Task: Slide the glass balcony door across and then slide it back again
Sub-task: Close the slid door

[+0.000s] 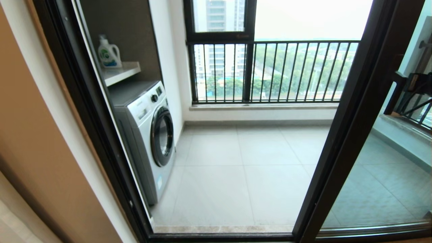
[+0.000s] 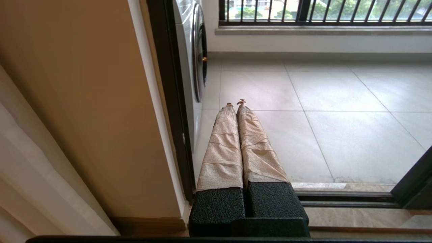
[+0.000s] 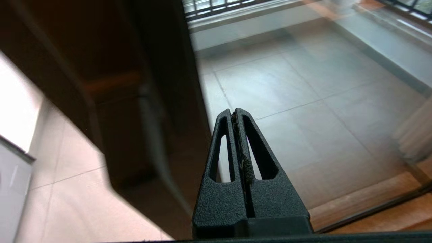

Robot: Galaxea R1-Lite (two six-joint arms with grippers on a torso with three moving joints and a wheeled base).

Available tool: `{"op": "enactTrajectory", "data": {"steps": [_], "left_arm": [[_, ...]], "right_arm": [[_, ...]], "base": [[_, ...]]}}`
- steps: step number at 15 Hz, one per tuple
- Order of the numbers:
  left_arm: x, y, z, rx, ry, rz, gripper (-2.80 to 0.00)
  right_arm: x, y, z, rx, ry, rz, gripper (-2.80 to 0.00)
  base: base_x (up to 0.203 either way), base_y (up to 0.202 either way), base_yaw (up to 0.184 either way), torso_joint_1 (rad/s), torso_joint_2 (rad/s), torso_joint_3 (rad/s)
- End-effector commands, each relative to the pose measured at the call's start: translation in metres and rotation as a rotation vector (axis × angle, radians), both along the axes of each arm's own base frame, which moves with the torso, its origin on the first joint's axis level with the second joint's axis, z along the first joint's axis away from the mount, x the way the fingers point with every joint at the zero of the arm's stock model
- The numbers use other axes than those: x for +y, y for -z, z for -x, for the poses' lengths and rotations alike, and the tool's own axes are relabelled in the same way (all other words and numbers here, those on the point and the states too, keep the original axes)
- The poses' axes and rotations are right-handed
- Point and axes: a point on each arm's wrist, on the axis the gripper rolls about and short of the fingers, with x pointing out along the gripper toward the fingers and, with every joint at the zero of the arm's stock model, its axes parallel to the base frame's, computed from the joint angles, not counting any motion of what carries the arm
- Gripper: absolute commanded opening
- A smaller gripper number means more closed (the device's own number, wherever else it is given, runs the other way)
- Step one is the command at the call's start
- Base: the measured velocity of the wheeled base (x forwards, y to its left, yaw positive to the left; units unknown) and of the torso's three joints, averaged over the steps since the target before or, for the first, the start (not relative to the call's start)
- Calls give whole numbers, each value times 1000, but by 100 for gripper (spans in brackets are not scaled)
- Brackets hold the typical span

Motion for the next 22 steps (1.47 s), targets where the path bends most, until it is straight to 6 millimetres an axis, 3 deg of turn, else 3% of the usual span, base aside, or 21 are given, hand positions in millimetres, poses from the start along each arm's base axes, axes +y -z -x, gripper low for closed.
{"op": "enactTrajectory", "data": {"steps": [1,22], "left_arm": [[0,0,0,1,0,0,-280],[0,0,0,1,0,0,-280]], "right_arm": [[11,1,-4,0,-29,-12,-280],[54,8,-12,-25,-132,-36,-280]], "base": [[0,0,0,0,0,0],[0,0,0,0,0,0]]}}
